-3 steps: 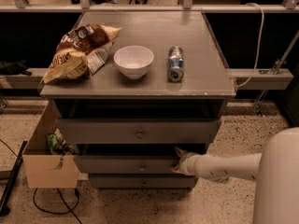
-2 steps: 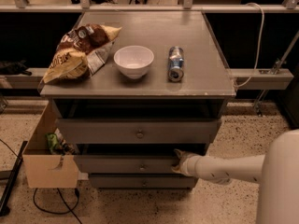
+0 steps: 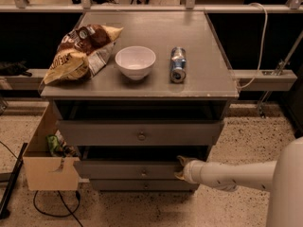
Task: Open middle drawer
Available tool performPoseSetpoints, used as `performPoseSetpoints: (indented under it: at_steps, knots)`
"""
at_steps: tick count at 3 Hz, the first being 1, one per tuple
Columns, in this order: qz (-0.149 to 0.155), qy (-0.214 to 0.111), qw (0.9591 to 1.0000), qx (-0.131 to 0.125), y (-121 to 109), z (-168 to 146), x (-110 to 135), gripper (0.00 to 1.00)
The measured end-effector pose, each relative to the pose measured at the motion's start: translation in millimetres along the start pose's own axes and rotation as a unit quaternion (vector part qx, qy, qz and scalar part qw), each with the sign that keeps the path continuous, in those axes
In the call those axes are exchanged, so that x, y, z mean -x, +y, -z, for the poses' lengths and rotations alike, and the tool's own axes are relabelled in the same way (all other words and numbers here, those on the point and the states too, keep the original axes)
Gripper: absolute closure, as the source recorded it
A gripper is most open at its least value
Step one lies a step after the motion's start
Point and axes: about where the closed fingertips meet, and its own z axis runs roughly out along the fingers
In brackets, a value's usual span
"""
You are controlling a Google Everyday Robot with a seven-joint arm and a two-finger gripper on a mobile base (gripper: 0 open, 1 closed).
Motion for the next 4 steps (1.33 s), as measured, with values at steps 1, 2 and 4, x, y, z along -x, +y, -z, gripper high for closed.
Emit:
performPoseSetpoints:
  at_steps: [1,2,4]
  knots:
    - [0.0,-0.001,1.0,0.001,0,2,1,1.0]
    - [-0.003,-0.005,1.0,0.006,16,10,-4,1.0]
    - [-0.003,-0.005,1.0,0.006,14,13,-2,0.62]
